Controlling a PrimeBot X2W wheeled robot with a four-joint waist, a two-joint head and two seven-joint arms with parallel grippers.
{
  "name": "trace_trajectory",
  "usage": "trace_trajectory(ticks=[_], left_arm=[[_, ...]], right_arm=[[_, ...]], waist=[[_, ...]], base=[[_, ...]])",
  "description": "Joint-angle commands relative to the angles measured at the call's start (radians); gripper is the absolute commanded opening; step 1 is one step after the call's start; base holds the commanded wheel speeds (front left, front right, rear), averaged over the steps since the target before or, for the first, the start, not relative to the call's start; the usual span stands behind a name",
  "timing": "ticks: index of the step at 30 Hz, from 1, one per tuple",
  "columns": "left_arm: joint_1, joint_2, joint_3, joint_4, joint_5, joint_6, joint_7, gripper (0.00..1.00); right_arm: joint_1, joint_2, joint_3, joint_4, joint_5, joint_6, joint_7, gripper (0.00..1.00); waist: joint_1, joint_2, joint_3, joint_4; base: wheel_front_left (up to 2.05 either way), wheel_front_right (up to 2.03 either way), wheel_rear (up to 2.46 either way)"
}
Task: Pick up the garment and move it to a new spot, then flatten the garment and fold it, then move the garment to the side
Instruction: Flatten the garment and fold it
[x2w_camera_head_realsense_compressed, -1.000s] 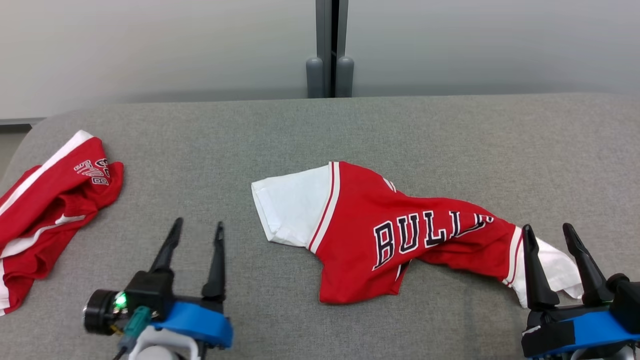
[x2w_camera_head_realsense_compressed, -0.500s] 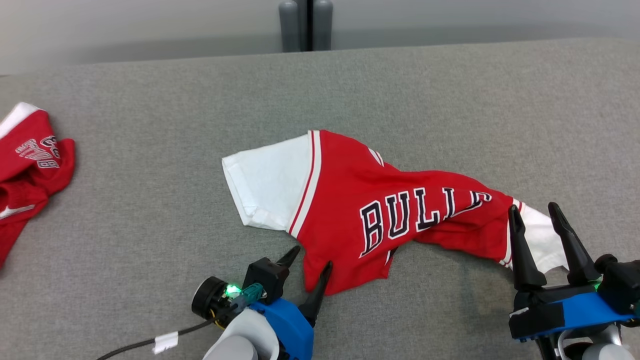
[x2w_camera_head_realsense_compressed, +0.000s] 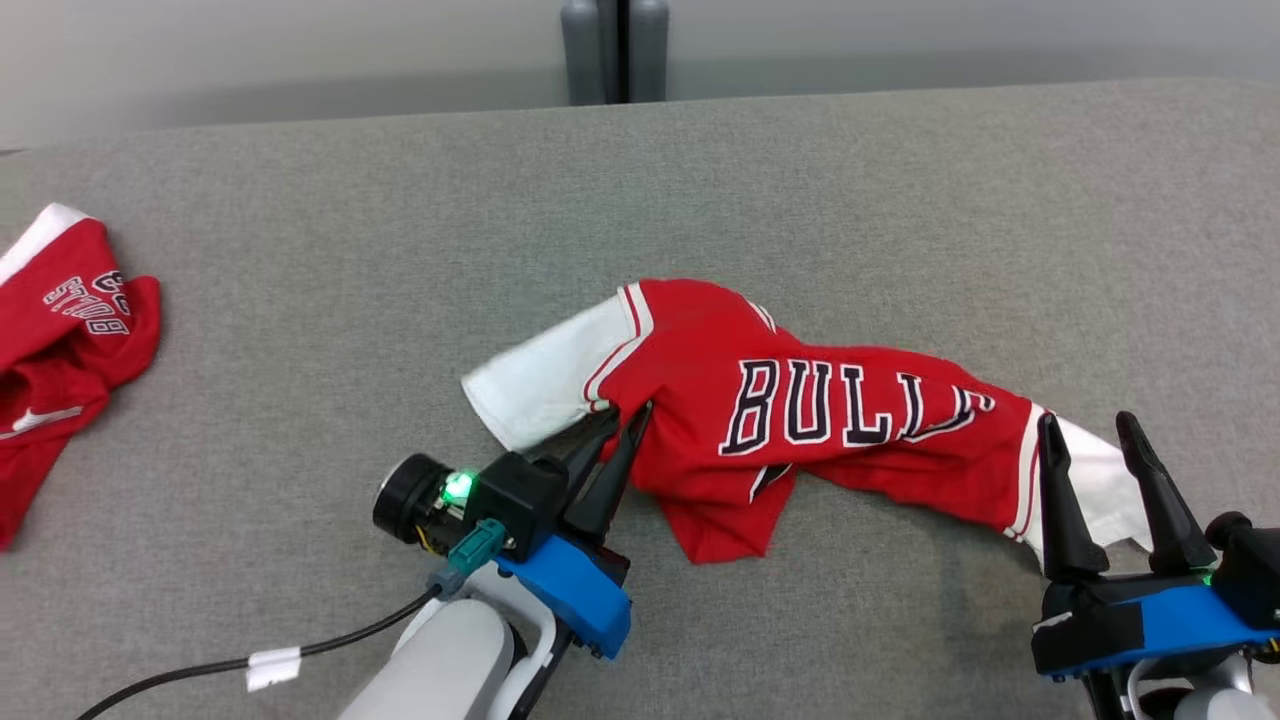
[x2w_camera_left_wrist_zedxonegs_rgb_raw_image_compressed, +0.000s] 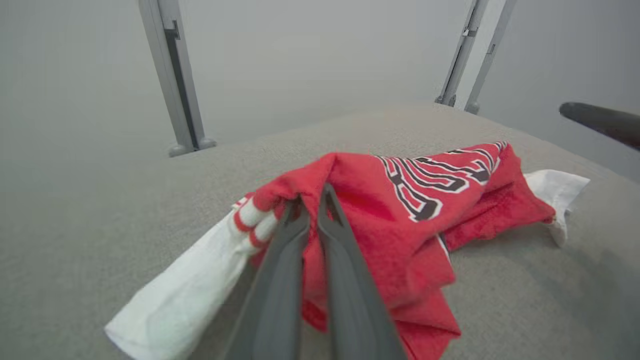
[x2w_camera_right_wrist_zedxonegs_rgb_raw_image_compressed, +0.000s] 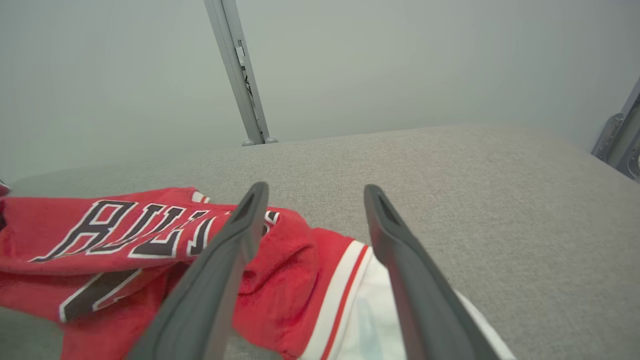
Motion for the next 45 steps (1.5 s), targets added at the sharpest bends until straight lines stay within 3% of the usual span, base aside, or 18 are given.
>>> trace_trajectory(ticks=[1,7,11,17,23,35,36,37,38,45], left_arm=[[-0.004,0.026,0.002,-0.075,0.017,0.015,-0.005,0.00],[0.047,0.099,0.023,-0.357,0.037,0.068,0.051,0.00],[0.100,0.158,0.042,-0.556,0.038,0.114,0.146,0.00],[0.131,0.211,0.068,-0.650,0.019,0.147,0.250,0.00],[0.073,0.204,0.112,-0.511,-0.040,0.137,0.272,0.00],[-0.253,0.077,0.121,-0.018,-0.062,0.035,0.158,0.00],[-0.278,0.064,0.118,0.020,-0.060,0.028,0.141,0.33],[-0.297,0.051,0.115,0.055,-0.061,0.019,0.125,0.85],[-0.314,0.042,0.111,0.091,-0.058,0.012,0.109,1.00],[-0.356,0.006,0.118,0.229,-0.042,0.009,-0.045,1.00]], right_arm=[[0.007,-0.001,-0.007,0.008,0.007,0.000,-0.005,1.00],[0.024,-0.001,-0.017,0.024,0.018,0.000,-0.005,1.00],[0.037,-0.001,-0.024,0.041,0.027,0.000,-0.008,1.00],[0.041,-0.001,-0.015,0.032,0.034,0.000,-0.002,1.00],[0.011,-0.001,0.007,0.025,0.040,0.000,0.002,1.00],[-0.054,-0.001,0.034,0.050,0.062,0.000,-0.027,1.00],[-0.058,-0.001,0.035,0.054,0.064,0.000,-0.029,1.00],[-0.064,-0.001,0.036,0.057,0.065,0.000,-0.032,1.00],[-0.070,-0.001,0.038,0.061,0.064,0.000,-0.036,1.00],[-0.086,-0.001,0.033,0.065,0.047,0.000,-0.051,1.00]], waist=[[0.0000,0.0000,-0.013,0.014],[0.0000,0.0000,-0.061,0.050],[0.0000,0.0000,-0.097,0.075],[0.0000,0.0000,-0.106,0.076],[0.0000,0.0000,-0.069,0.027],[0.0000,0.0000,0.067,-0.090],[0.0000,0.0000,0.072,-0.094],[0.0000,0.0000,0.078,-0.097],[0.0000,0.0000,0.081,-0.100],[0.0000,0.0000,0.073,-0.087]], base=[[0.00,0.00,0.00],[0.00,0.00,0.00],[0.00,0.00,0.00],[0.00,0.00,0.00],[0.00,0.00,0.00],[0.00,0.00,0.00],[0.00,0.00,0.00],[0.00,0.00,0.00],[0.00,0.00,0.00],[0.00,0.00,0.00]])
